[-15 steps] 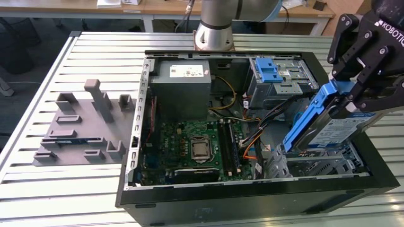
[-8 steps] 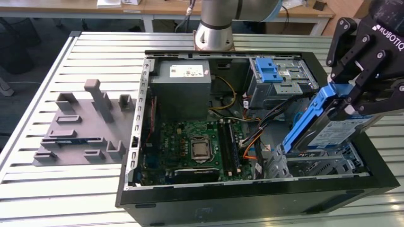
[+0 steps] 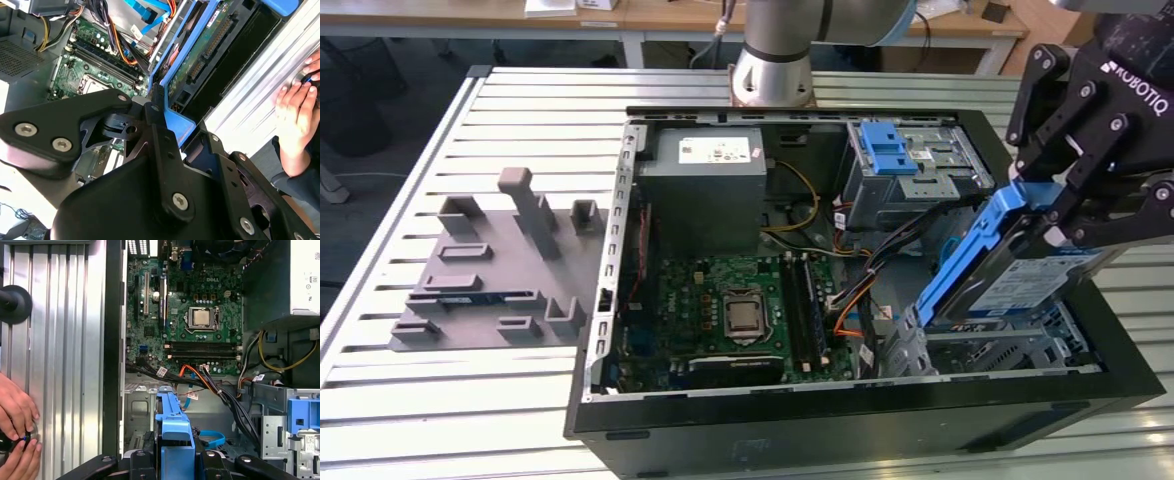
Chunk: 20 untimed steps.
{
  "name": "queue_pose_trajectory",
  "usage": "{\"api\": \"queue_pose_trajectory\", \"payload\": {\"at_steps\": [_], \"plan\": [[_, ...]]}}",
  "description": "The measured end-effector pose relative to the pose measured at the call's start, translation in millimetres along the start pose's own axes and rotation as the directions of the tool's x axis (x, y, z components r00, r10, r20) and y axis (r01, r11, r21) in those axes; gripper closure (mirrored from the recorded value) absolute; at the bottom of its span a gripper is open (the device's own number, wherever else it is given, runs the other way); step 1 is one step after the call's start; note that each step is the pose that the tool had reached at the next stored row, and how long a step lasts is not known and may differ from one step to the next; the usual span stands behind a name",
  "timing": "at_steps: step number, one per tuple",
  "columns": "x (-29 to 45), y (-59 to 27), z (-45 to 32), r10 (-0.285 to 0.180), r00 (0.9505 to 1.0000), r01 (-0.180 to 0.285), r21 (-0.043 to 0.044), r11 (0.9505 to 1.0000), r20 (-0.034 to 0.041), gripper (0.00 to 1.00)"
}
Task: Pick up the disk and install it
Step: 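Insert the disk into the insertion slot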
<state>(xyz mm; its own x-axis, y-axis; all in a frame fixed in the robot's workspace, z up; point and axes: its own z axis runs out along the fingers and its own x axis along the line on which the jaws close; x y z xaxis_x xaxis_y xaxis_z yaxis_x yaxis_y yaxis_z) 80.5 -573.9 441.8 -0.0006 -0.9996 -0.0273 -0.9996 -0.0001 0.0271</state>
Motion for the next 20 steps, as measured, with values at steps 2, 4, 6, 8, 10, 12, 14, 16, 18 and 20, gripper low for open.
{"api": "queue_pose_trajectory", "payload": {"at_steps": [2, 4, 6, 8, 10, 12, 14, 16, 18, 20], "plan": [[0.0, -0.1, 1.0, 0.0, 1.0, 0.0, 0.0, 1.0, 0.0, 0.64], [0.1, -0.5, 2.2, 0.001, 1.0, -0.001, 0.0, 1.0, 0.0001, 0.64], [0.3, -1.0, 3.3, 0.003, 1.0, -0.003, 0.0001, 1.0, 0.0002, 0.64], [0.4, -1.2, 4.3, 0.004, 1.0, -0.004, 0.0001, 1.0, 0.0001, 0.64], [0.5, -1.4, 5.6, 0.005, 1.0, -0.005, 0.0001, 1.0, 0.0001, 0.64], [0.6, -1.4, 6.9, 0.007, 1.0, -0.007, 0.0002, 1.0, 0.0001, 0.64], [0.7, -1.4, 8.4, 0.011, 0.9999, -0.011, 0.0003, 0.9999, 0.0003, 0.64], [0.8, -1.5, 9.8, 0.013, 0.9999, -0.013, 0.0004, 0.9999, 0.0003, 0.64], [0.9, -1.5, 11.5, 0.014, 0.9999, -0.014, 0.0004, 0.9999, 0.0004, 0.64], [1.0, -1.6, 13.0, 0.014, 0.9999, -0.014, 0.0004, 0.9999, 0.0004, 0.64]]}}
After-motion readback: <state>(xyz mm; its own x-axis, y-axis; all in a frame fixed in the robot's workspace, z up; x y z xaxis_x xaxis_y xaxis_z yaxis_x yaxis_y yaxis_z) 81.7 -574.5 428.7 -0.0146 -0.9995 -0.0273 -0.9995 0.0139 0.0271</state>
